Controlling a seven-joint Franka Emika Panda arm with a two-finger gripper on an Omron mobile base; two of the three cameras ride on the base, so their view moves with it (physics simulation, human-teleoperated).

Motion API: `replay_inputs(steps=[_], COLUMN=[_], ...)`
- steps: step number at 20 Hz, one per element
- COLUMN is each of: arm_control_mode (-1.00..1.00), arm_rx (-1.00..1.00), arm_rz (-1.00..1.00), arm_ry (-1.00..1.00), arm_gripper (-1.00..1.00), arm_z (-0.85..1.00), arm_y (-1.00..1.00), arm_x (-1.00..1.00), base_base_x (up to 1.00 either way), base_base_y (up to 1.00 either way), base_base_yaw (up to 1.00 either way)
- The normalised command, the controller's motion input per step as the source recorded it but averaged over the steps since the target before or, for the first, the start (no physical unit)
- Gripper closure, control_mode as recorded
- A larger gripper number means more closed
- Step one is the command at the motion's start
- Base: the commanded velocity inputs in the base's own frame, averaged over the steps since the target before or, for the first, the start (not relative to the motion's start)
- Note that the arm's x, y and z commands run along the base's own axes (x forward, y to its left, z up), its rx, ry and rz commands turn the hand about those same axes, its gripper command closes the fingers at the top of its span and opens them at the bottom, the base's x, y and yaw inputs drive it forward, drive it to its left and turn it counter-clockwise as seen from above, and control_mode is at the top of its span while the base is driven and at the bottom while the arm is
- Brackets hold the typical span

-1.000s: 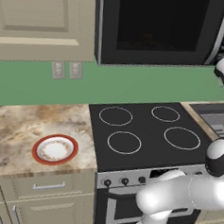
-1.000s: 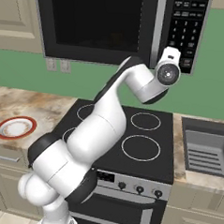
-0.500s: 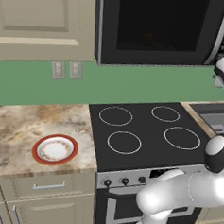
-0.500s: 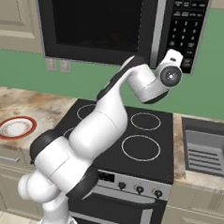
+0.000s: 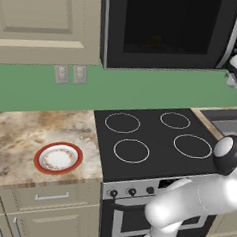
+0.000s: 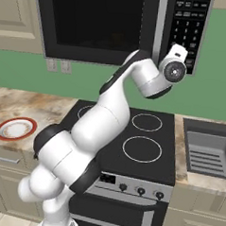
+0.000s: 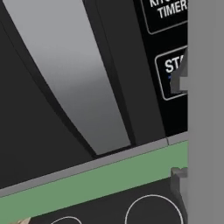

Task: Pick the cheese from the counter and place it in the microwave. Then turn on the microwave.

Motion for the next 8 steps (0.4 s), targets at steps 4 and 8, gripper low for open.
replay_inputs(steps=[4,8], arm_control_mode=[-1.00,-1.00], arm_rx=[0.04,0.05], arm_rz=[0.00,0.00], arm_ry=[0.00,0.00], arm_gripper=[-1.00,-1.00], arm_z=[0.00,-0.05], arm_y=[-0.08,-0.05], arm_x=[0.22,0.17], base_base_x=[0.00,0.00], base_base_y=[0.00,0.00], base_base_yaw=[0.00,0.00])
